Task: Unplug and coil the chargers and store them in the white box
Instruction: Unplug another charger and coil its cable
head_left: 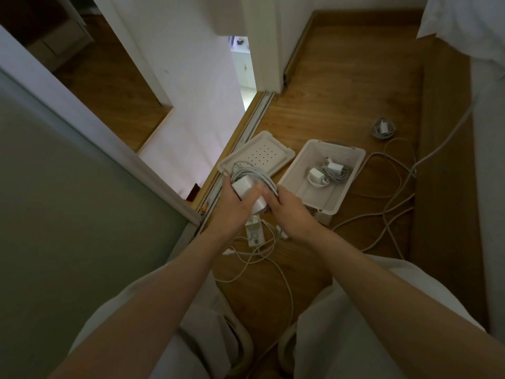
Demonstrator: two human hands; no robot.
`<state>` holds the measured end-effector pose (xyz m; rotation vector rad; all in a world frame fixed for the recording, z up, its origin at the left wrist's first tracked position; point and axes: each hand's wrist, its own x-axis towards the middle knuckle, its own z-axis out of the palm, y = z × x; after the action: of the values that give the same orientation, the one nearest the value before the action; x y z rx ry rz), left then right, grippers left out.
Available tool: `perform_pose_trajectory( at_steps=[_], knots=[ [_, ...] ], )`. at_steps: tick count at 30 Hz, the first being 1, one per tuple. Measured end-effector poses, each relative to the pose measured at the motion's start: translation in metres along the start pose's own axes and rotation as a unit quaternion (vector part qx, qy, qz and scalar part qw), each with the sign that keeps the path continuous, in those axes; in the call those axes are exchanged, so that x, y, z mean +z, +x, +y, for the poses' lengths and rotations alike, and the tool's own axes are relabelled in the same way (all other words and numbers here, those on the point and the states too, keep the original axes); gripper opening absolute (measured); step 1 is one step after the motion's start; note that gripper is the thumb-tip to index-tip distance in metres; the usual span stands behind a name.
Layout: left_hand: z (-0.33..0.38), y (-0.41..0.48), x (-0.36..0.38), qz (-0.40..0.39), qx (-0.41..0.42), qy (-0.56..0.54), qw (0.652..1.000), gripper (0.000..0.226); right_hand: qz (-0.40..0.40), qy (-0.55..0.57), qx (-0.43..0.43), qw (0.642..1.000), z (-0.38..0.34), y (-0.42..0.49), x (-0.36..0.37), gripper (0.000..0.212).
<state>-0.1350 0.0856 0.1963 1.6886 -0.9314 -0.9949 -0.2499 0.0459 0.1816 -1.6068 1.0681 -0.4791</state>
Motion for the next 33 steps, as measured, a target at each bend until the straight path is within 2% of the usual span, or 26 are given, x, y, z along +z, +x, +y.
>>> perform_pose_trajectory(
  at_steps=[2, 4, 6, 8, 13, 15, 16, 18, 19, 21, 24, 29, 31, 33],
  knots=[
    [0.003, 0.002, -0.003, 0.015, 0.023, 0.026, 0.999, 0.048, -0.011, 0.013, -0.009, 1.000, -0.001, 0.001, -0.002, 0.028],
    [0.004, 0.006, -0.010, 0.045, 0.025, 0.053, 0.997, 0.051, 0.009, 0.001, -0.012, 1.000, -0.001, 0.004, -0.006, 0.022],
    [0.001, 0.011, -0.020, 0.079, 0.002, 0.060, 0.995, 0.054, 0.045, -0.046, -0.018, 0.998, 0.004, 0.009, -0.015, 0.018],
    [0.000, 0.016, -0.031, 0.092, -0.020, 0.066, 0.993, 0.055, 0.040, -0.123, 0.005, 0.992, 0.015, 0.014, -0.023, 0.024],
    [0.003, 0.017, -0.041, 0.050, -0.048, 0.077, 0.995, 0.050, -0.022, -0.316, 0.066, 0.946, 0.028, 0.010, -0.028, 0.033],
    [0.003, 0.014, -0.040, 0.026, -0.075, 0.084, 0.993, 0.048, -0.031, -0.331, 0.072, 0.940, 0.030, 0.011, -0.027, 0.032],
    [0.002, 0.013, -0.038, 0.010, -0.083, 0.089, 0.993, 0.039, -0.035, -0.314, 0.082, 0.945, 0.031, 0.013, -0.027, 0.032],
    [0.003, 0.008, -0.035, -0.021, -0.092, 0.087, 0.992, 0.012, -0.020, -0.171, 0.128, 0.977, 0.030, 0.014, -0.028, 0.030],
    [0.002, 0.007, -0.033, -0.035, -0.101, 0.082, 0.991, 0.007, 0.001, -0.085, 0.155, 0.984, 0.030, 0.016, -0.029, 0.033],
    [0.001, 0.006, -0.032, -0.055, -0.119, 0.077, 0.988, 0.010, 0.037, 0.064, 0.194, 0.978, 0.027, 0.018, -0.031, 0.036],
    [0.002, 0.005, -0.033, -0.074, -0.136, 0.061, 0.986, 0.008, 0.082, 0.216, 0.196, 0.953, 0.021, 0.018, -0.035, 0.028],
    [0.004, 0.005, -0.033, -0.093, -0.174, -0.008, 0.980, 0.013, 0.045, 0.269, 0.171, 0.947, 0.018, 0.016, -0.036, 0.005],
    [0.004, 0.006, -0.034, -0.100, -0.190, -0.036, 0.976, 0.026, 0.011, 0.274, 0.157, 0.949, 0.018, 0.015, -0.036, 0.020],
    [0.005, 0.005, -0.034, -0.101, -0.194, -0.068, 0.973, 0.036, -0.022, 0.252, 0.152, 0.956, 0.016, 0.013, -0.035, 0.023]
  ],
)
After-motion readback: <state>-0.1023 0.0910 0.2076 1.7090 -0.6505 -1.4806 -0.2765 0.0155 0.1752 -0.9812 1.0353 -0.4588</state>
